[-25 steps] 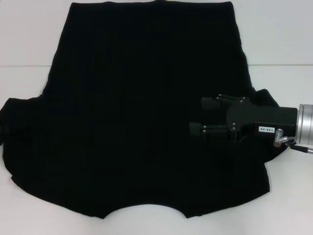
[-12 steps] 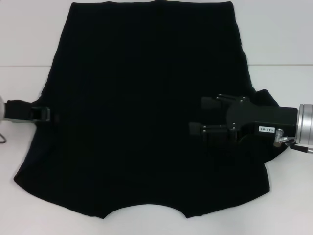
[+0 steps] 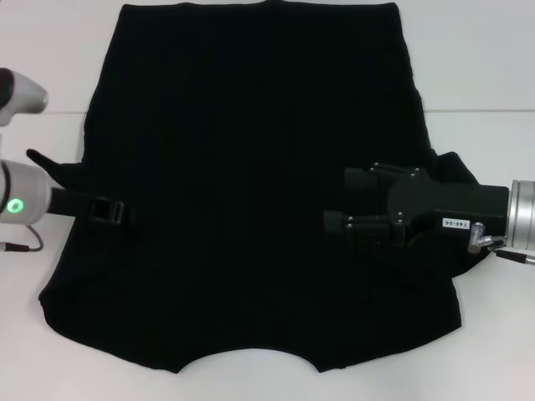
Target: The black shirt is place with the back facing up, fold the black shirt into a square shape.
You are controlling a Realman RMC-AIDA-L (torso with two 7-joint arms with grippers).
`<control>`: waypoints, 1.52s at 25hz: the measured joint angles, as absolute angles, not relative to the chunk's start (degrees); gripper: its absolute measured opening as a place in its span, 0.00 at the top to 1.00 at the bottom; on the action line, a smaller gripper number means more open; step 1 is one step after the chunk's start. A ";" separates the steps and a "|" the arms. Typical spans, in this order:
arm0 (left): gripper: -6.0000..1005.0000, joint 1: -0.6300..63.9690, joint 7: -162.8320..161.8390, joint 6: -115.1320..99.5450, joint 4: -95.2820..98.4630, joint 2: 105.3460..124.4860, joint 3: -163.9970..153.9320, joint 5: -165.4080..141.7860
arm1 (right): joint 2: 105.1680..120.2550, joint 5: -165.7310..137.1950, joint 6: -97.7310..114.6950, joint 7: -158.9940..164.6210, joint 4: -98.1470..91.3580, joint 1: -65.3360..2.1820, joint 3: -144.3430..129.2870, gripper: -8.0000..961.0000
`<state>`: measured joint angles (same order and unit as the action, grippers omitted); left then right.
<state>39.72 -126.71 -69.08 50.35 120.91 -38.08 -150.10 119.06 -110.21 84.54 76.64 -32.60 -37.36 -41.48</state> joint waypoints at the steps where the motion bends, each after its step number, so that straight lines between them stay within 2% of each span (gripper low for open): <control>1: 0.99 39.73 -126.07 -69.08 50.36 121.06 -38.93 -149.97 | 119.09 -110.21 84.54 76.64 -32.60 -37.34 -41.48 0.02; 6: 0.99 39.69 -125.54 -67.10 50.28 121.62 -43.24 -149.91 | 119.22 -110.20 84.47 76.68 -32.60 -37.21 -41.48 0.02; 20: 0.99 39.95 -123.38 -66.56 50.71 121.68 -45.05 -149.81 | 119.27 -110.12 84.70 76.69 -32.61 -37.09 -40.59 0.02; 31: 0.99 39.79 -119.01 -64.64 53.07 120.45 -48.71 -150.27 | 119.09 -110.12 84.75 76.95 -32.71 -37.10 -40.15 0.02; 38: 0.99 40.55 -118.21 -63.68 53.32 120.47 -52.16 -152.62 | 119.23 -110.13 84.64 77.02 -32.68 -37.28 -40.07 0.02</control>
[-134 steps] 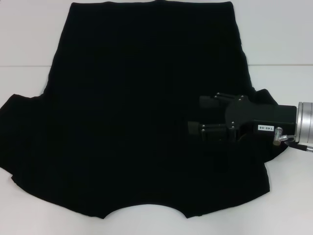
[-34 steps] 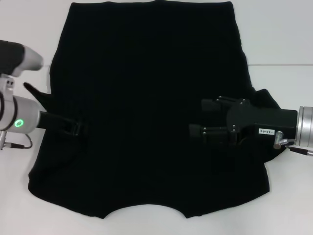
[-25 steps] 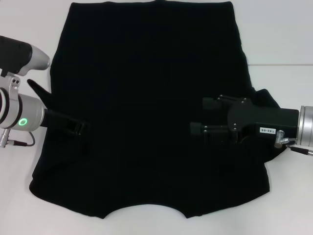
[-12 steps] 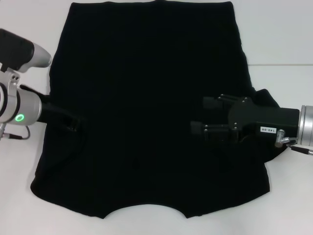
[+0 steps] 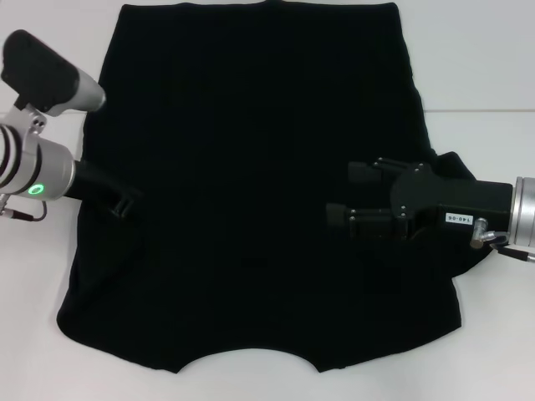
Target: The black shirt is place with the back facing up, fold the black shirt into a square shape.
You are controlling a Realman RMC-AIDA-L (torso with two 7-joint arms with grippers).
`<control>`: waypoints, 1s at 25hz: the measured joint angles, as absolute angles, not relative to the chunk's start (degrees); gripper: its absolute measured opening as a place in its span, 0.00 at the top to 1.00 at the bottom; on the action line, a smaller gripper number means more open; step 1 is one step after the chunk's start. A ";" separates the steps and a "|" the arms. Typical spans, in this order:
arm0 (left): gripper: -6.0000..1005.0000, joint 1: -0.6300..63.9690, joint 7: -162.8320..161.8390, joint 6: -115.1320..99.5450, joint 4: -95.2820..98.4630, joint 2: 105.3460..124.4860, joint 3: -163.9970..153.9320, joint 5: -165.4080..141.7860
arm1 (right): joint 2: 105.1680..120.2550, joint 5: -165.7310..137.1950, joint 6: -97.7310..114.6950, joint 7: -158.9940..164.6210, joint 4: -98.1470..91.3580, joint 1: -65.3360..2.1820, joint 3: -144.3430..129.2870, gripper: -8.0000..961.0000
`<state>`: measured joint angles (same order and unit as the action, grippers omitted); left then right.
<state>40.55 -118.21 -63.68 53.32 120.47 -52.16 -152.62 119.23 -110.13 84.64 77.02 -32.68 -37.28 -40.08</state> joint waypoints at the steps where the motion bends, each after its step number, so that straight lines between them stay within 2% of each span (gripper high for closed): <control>1: 0.99 40.55 -117.89 -63.61 53.34 120.61 -53.00 -152.71 | 119.25 -110.13 84.60 77.04 -32.67 -37.26 -40.07 0.02; 12: 0.99 39.95 -114.36 -61.75 53.76 123.79 -56.56 -152.22 | 119.35 -110.13 84.54 77.15 -32.61 -36.93 -39.99 0.02; 19: 0.99 39.58 -120.13 -62.06 54.72 123.88 -55.83 -151.71 | 119.36 -110.13 84.55 77.15 -32.61 -36.91 -39.91 0.02; 22: 0.82 38.80 -121.02 -62.04 56.22 123.88 -55.80 -151.67 | 119.34 -110.13 84.54 77.14 -32.61 -36.94 -39.65 0.02; 25: 0.77 38.29 -121.39 -61.75 57.27 123.89 -55.71 -151.54 | 119.17 -110.13 84.51 77.14 -32.75 -36.96 -38.40 0.02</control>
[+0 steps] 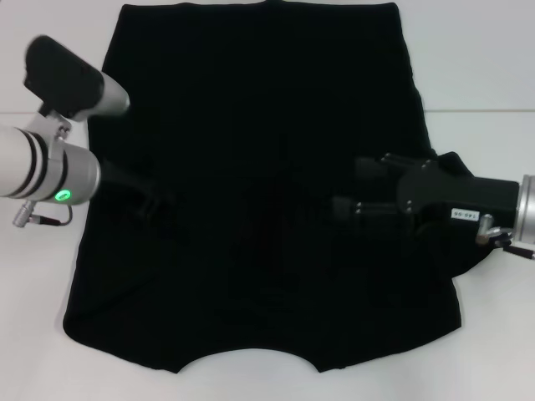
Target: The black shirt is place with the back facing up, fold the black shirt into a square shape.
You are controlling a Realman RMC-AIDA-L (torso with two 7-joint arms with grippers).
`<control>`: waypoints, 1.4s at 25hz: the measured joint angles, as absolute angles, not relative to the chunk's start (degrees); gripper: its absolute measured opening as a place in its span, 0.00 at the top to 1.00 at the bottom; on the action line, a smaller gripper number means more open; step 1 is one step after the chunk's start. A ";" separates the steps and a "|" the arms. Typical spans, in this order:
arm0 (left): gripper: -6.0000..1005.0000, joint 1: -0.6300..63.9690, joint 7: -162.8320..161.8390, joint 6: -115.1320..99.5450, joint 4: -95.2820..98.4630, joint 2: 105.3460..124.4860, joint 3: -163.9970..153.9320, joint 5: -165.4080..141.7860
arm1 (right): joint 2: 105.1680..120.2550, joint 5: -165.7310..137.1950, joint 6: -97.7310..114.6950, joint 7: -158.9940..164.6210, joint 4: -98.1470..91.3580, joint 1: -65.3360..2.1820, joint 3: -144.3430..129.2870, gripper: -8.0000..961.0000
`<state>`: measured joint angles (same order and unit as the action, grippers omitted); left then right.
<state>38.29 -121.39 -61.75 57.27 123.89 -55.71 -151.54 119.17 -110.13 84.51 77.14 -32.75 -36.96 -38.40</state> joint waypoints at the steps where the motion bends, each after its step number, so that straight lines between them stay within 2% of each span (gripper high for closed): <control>1: 0.75 37.67 -122.49 -61.57 58.75 123.90 -55.52 -151.09 | 119.06 -110.13 84.50 77.13 -32.80 -36.94 -37.73 0.02; 7: 0.63 36.01 -125.60 -62.00 62.28 123.92 -50.29 -143.42 | 118.01 -110.13 81.25 78.11 -32.61 -36.64 -33.54 0.02; 11: 0.47 34.05 -123.97 -63.01 61.89 123.49 -47.48 -133.10 | 116.68 -110.28 78.44 81.27 -32.89 -36.32 -32.76 0.02; 15: 0.32 31.94 -116.67 -68.35 60.17 123.01 -45.06 -120.88 | 114.21 -111.33 75.04 89.85 -33.17 -36.30 -33.27 0.02; 21: 0.12 31.79 -102.90 -79.23 54.09 122.32 -43.01 -114.82 | 109.61 -119.20 71.17 108.54 -33.53 -37.39 -33.40 0.02; 24: 0.04 31.76 -96.94 -81.57 52.94 122.36 -43.50 -115.65 | 108.14 -123.87 70.93 115.63 -34.62 -37.74 -33.40 0.02; 35: 0.09 30.13 -77.87 -83.49 51.79 123.89 -45.48 -115.79 | 107.69 -142.83 70.37 134.58 -37.85 -39.88 -33.40 0.02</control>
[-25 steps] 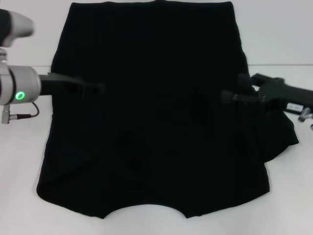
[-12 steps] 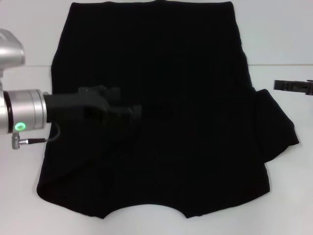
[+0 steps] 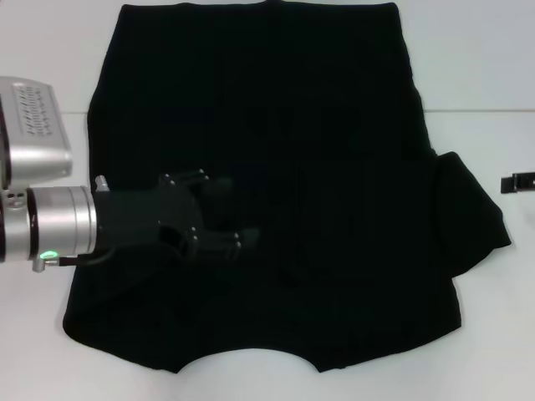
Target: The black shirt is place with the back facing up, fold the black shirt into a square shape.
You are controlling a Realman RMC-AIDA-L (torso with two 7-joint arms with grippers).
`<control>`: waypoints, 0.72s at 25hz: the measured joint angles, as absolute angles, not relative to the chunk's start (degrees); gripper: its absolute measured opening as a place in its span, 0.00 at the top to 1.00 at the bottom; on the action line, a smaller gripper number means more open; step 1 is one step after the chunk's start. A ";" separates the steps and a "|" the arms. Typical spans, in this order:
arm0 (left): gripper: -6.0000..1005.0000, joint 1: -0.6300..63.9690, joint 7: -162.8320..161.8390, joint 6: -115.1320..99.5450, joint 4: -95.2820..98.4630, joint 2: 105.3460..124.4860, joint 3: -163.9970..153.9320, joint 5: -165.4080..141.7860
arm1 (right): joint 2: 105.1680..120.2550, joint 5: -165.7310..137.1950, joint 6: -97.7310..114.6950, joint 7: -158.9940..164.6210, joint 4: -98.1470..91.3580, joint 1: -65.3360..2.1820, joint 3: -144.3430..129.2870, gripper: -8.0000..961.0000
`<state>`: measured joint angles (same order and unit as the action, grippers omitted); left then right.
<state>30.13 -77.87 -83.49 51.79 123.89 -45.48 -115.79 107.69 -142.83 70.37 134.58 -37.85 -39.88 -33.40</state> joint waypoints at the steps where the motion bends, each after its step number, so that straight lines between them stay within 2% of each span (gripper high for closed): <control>1: 0.10 30.09 -77.27 -83.49 51.75 123.92 -45.94 -115.77 | 107.76 -143.67 70.42 135.18 -37.71 -40.15 -33.39 0.02; 18: 0.11 30.39 -76.24 -83.36 51.06 123.92 -47.32 -117.38 | 108.49 -146.56 70.71 136.34 -31.83 -42.41 -35.88 0.02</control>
